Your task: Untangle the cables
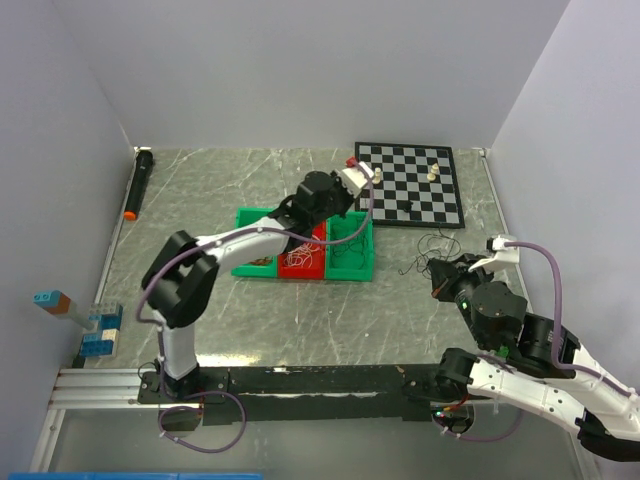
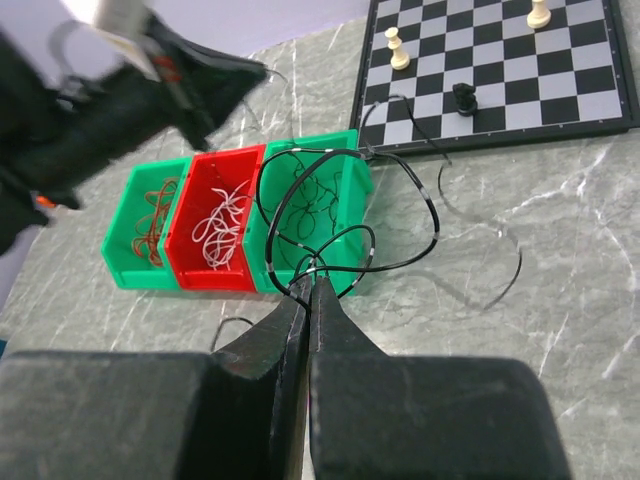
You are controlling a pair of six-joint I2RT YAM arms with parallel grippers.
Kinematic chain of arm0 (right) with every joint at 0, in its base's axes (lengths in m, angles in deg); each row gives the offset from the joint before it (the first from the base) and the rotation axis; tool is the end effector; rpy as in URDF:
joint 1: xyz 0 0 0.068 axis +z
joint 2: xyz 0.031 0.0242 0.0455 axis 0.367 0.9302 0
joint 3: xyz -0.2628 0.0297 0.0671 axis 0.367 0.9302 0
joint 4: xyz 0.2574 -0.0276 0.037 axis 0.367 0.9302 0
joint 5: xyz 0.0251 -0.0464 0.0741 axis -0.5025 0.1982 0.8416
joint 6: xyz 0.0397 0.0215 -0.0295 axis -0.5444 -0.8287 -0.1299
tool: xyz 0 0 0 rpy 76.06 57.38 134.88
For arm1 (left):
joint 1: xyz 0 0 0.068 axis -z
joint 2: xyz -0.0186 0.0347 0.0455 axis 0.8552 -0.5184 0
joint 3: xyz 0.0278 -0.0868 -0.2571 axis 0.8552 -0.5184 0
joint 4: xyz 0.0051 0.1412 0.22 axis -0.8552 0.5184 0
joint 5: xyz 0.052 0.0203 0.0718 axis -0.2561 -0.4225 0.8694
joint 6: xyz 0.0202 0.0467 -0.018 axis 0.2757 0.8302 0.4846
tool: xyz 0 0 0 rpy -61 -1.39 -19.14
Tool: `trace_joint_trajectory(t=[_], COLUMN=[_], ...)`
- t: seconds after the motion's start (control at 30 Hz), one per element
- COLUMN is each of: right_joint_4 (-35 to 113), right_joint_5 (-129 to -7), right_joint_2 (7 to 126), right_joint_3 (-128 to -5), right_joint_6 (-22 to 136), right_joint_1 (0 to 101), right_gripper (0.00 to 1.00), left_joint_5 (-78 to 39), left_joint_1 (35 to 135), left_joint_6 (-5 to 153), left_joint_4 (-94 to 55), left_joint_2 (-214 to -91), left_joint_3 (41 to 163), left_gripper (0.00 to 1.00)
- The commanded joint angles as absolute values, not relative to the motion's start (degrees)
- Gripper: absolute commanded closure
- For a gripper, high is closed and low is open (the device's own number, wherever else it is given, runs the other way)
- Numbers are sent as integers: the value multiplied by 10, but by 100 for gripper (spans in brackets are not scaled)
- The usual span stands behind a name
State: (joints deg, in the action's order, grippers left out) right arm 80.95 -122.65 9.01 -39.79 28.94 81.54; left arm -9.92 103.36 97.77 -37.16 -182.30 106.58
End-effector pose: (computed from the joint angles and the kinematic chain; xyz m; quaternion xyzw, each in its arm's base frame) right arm 0.0563 0.0457 0.3497 0.0668 0.7738 0.1844 0.6023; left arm 0.3154 -0.3097 0.2856 0.3567 0.6713 -0.1713 0.6268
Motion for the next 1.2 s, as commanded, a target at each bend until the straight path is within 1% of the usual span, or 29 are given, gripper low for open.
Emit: trace_joint_trajectory(t=[0.0, 0.3, 0.43, 0.47, 0.5, 0.53, 0.63, 0.7, 0.77, 0.8, 0.87, 0.9, 0.93, 0.97, 1.17], right_joint_4=[815, 809, 796, 792, 787, 785, 775, 767, 757, 755, 750, 749, 749, 749, 736], right_joint_5=[-1244, -1242, -1235, -1234, -1232, -1231, -1224, -1217, -1206, -1199, -1187, -1183, -1178, -1174, -1135], right_joint_2=[93, 90, 100, 102, 104, 107, 121, 130, 139, 145, 156, 160, 163, 165, 186], right_joint_3=[-399, -393, -394, -394, -394, -394, -396, -396, -398, -400, -405, -406, -408, -409, -419], right_joint_6=[287, 286, 289, 289, 290, 290, 290, 291, 292, 292, 291, 290, 288, 286, 293], right_joint_1=[818, 818, 818, 818, 818, 818, 817, 816, 814, 811, 809, 807, 807, 805, 793], right_gripper=[100, 100, 100, 100, 100, 100, 100, 100, 100, 100, 100, 100, 100, 100, 100], left_joint_5=[-107, -125, -124, -125, -122, -118, -97, -90, -89, -91, -103, -107, -107, -107, -115], left_joint_1=[1047, 1067, 1082, 1086, 1090, 1094, 1095, 1091, 1084, 1083, 1075, 1072, 1070, 1069, 1048], left_joint_6=[977, 988, 976, 979, 985, 987, 963, 963, 961, 957, 951, 949, 948, 949, 928], left_joint_4=[-369, -369, -339, -326, -312, -298, -265, -260, -255, -245, -218, -209, -203, -197, -158], left_joint_2=[-1876, -1882, -1890, -1896, -1899, -1905, -1912, -1902, -1884, -1875, -1855, -1845, -1835, -1825, -1764], left_joint_3=[1105, 1061, 1075, 1082, 1090, 1104, 1132, 1133, 1132, 1135, 1141, 1141, 1138, 1135, 1131], left_gripper=[99, 99, 98, 92, 82, 76, 64, 47, 35, 26, 6, 2, 1, 3, 3])
